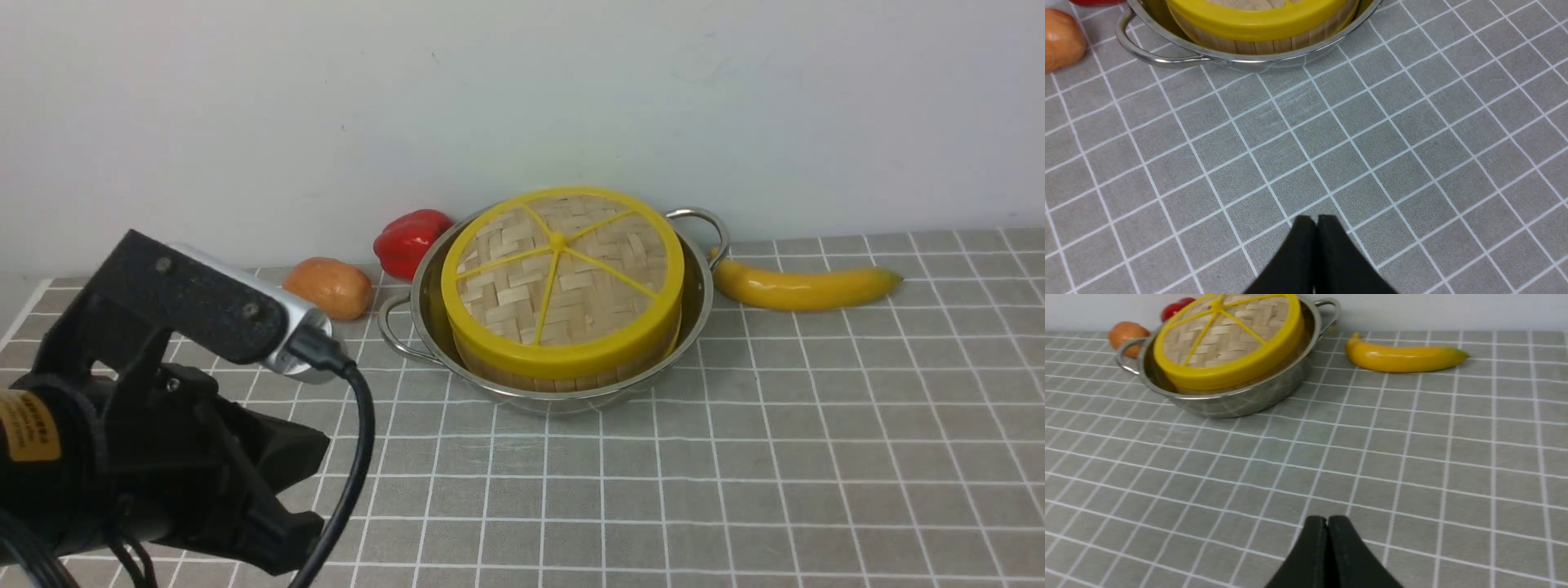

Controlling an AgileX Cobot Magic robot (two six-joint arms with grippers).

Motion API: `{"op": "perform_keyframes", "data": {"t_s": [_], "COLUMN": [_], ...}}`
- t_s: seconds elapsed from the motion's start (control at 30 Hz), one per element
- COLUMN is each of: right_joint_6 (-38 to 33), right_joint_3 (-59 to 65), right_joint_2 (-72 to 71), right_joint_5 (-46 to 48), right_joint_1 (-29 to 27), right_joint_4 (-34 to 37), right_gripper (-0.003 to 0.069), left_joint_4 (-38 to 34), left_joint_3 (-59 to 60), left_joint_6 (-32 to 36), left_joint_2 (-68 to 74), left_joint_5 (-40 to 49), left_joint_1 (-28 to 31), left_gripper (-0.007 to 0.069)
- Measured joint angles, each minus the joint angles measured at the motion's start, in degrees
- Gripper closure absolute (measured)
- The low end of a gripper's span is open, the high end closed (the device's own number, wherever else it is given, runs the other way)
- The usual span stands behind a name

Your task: Place the steamer in the pot on the grey tablecloth, and put the lid on the steamer.

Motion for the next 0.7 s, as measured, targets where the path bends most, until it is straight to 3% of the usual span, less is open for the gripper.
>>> {"op": "perform_keyframes", "data": {"t_s": [0.23, 0.33, 0.57, 0.7], "right_joint_6": [0.02, 0.02, 0.19, 0.19], "right_joint_3": [0.00, 0.00, 0.00, 0.00], "right_joint_2": [0.00, 0.00, 0.00, 0.00], "right_joint_5": [0.00, 0.00, 0.00, 0.00], "right_joint_1": [0.00, 0.00, 0.00, 0.00], "right_joint_4": [5.71, 8.37, 12.70, 13.48], "right_gripper": [0.0650, 0.0642, 0.0608, 0.0588], "left_joint_4": [4.24, 6.59, 7.38, 7.38], "left_joint_3": [0.77, 4.32, 26.27, 36.51], "left_joint_6": [4.50, 7.09, 7.90, 7.50], "left_joint_2": [-2.59, -7.64, -28.51, -38.13], "left_joint_5": [-0.32, -3.44, -23.76, -28.28], "left_joint_1": [0.60, 3.86, 19.27, 24.80], "left_gripper": [0.0623, 0.0613, 0.0602, 0.0601]}}
